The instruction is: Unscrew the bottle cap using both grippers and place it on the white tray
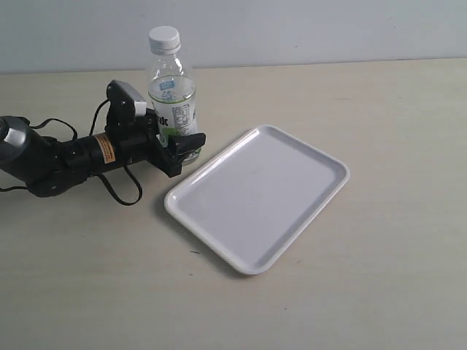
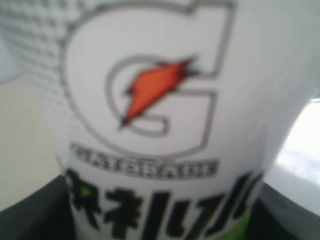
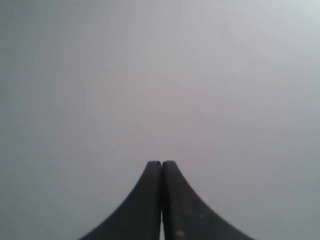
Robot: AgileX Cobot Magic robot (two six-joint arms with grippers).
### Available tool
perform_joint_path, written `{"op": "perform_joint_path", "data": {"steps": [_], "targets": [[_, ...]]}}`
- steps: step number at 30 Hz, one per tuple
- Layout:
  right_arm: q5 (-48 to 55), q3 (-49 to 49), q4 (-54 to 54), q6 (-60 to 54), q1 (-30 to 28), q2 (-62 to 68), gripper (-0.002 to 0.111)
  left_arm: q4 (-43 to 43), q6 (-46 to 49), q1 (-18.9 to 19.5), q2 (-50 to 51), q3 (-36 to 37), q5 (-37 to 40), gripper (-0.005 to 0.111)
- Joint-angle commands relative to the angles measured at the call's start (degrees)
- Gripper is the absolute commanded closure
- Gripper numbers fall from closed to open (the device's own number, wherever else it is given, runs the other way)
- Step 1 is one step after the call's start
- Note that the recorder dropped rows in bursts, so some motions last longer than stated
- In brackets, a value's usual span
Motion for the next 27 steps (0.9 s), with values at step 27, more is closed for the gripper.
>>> {"op": "perform_joint_path", "data": {"steps": [27], "targets": [[89.11, -83.51, -10.21, -27.3, 15.01, 87.24, 0.095, 2.34, -0.26, 0.09, -0.78, -0.26, 1.49, 0.107]]}}
